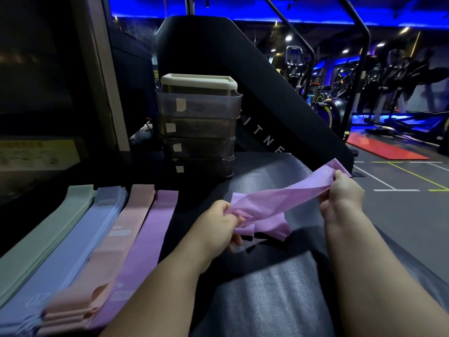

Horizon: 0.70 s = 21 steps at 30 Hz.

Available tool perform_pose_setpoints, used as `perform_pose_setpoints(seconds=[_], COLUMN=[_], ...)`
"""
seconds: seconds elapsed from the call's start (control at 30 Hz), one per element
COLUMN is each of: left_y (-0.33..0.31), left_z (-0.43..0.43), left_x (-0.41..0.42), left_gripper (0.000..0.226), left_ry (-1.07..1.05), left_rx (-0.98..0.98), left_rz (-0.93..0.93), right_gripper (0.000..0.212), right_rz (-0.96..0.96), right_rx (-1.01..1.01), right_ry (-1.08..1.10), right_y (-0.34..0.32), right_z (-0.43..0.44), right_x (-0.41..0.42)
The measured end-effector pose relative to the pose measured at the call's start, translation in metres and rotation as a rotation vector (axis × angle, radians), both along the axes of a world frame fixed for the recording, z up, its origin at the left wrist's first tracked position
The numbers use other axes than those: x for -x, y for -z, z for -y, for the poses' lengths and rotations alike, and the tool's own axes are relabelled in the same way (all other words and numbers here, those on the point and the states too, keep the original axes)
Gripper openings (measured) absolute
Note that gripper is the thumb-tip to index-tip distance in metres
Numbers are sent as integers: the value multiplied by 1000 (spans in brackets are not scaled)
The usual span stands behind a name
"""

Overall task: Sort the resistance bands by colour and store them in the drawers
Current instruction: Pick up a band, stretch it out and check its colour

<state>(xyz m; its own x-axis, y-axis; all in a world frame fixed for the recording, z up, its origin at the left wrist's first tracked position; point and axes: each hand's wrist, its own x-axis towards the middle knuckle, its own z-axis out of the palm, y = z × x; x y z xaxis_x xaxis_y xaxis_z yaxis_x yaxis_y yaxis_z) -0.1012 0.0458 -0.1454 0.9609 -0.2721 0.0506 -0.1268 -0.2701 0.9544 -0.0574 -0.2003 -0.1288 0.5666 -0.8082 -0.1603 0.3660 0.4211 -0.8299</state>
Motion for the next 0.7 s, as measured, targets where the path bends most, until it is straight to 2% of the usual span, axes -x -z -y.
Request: perform_pose_setpoints(seconds=[0.1,0.2,0.3,0.37,0.4,0.47,0.7], left_y=[-3,-8,-12,-11,-10,-7,3], left_z=[-1,-2,-3,-2,-1,0,-4], left_x=[0,2,5,4,3,-1,-6], left_gripper=[7,30,47,45,37,19,21], left_ry=[21,113,139,85,39,-66,-178], left_rx=[173,375,445,468,477,447,135], left_rz=[-60,-152,-158,-160,-156,-113,116], right_gripper=[12,8,6,13,13,8,18], right_rz=[18,22,21,18,16,22,42], right_rx=[-26,-36,-37,-42,-40,-44,-105], right_ry=[-7,-14,-17,-22,-29,-47,-32], right_y=[0,0,-1,0,1,1,1], right_z=[3,3,4,5,5,5,5], right_x=[-1,-2,-2,-3,-3,-3,-1])
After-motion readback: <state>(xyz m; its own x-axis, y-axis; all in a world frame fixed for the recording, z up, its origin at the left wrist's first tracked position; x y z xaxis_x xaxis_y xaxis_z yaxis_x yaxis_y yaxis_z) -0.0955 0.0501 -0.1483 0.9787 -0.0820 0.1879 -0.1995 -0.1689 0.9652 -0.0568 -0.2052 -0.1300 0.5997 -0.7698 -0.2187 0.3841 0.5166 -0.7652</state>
